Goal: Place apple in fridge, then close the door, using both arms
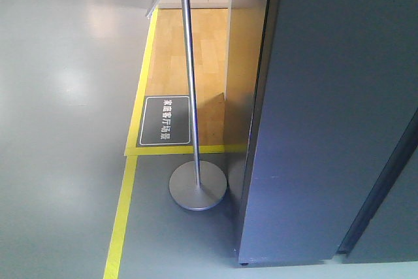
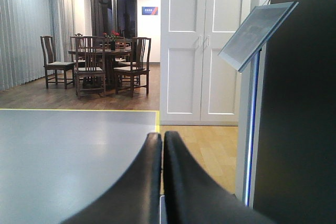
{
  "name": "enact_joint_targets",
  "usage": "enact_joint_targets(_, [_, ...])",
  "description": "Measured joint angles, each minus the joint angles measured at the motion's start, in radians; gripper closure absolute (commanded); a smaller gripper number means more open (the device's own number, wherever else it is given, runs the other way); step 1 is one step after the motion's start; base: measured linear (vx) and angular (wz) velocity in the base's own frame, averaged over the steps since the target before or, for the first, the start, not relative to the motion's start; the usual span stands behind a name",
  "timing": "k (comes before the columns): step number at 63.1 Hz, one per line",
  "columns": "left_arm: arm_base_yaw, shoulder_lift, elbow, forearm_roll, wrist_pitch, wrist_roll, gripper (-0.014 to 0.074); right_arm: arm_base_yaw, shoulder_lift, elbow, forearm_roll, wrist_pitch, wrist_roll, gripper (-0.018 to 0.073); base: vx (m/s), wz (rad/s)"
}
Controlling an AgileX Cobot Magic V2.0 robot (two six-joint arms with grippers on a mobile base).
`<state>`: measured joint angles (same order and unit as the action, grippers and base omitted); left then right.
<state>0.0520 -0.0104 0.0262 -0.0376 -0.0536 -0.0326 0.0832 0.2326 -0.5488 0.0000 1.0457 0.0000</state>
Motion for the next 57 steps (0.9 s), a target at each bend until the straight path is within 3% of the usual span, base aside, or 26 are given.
enact_joint_targets(9, [0.0,0.0,0.0,0.0,0.0,0.0,0.0603,0.0,-0.031,0.058,-0.026,-0.139,-0.011,0.0563,0.0,0.0])
enact_joint_targets(23, [0.0,0.0,0.0,0.0,0.0,0.0,0.0603,0.0,-0.182,0.354,-0.035,-0.603,-0.027,0.0563,0.0,0.0])
enact_joint_targets(37, [0.0,-0.001,0.0,0.0,-0.001,0.0,0.0603,0.0,-0.243,0.567,-0.037,-0.916,-0.027,0.0563,0.0,0.0])
enact_joint_targets(57, [0.0,-0.001,0.0,0.0,-0.001,0.0,0.0603,-0.052,-0.243,0.575,-0.034,-1.006,-0.009,0.0563,0.0,0.0])
